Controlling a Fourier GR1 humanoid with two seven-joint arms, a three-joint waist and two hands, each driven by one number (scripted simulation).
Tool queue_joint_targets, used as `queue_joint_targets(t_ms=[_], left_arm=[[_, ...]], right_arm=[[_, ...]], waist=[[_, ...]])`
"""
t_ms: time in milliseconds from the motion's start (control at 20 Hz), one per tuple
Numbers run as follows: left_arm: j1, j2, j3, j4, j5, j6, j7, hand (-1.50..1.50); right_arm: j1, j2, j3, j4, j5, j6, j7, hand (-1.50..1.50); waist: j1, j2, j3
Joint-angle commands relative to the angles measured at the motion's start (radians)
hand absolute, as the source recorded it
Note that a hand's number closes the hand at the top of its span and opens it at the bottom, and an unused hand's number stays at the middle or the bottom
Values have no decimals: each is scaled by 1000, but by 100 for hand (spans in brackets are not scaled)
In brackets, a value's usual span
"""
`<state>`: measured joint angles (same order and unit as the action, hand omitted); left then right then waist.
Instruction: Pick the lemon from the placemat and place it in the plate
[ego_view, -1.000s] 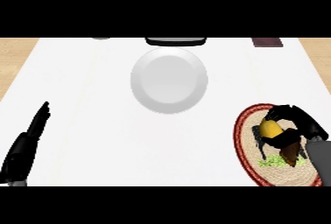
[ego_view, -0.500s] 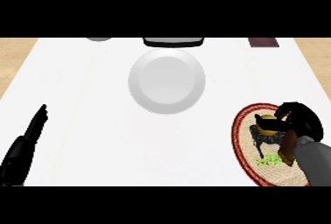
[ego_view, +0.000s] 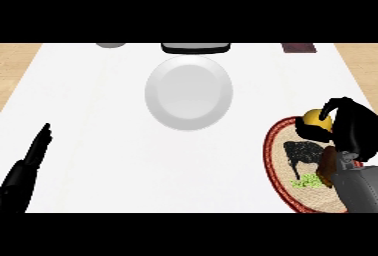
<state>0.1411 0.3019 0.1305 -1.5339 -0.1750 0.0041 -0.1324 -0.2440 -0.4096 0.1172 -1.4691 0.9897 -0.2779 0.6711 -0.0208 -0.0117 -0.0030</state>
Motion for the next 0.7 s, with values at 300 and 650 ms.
queue_joint_targets(t_ms=[300, 650], left_arm=[[-13, -25, -18, 23, -30, 7, -27, 0], [-114, -15, -15, -17, -36, -4, 82, 0]], right_arm=[[-91, 109, 174, -415, 93, 161, 120, 150], [-397, 306, 209, -195, 123, 237, 191, 150]], waist=[[22, 9, 2], [34, 13, 3]])
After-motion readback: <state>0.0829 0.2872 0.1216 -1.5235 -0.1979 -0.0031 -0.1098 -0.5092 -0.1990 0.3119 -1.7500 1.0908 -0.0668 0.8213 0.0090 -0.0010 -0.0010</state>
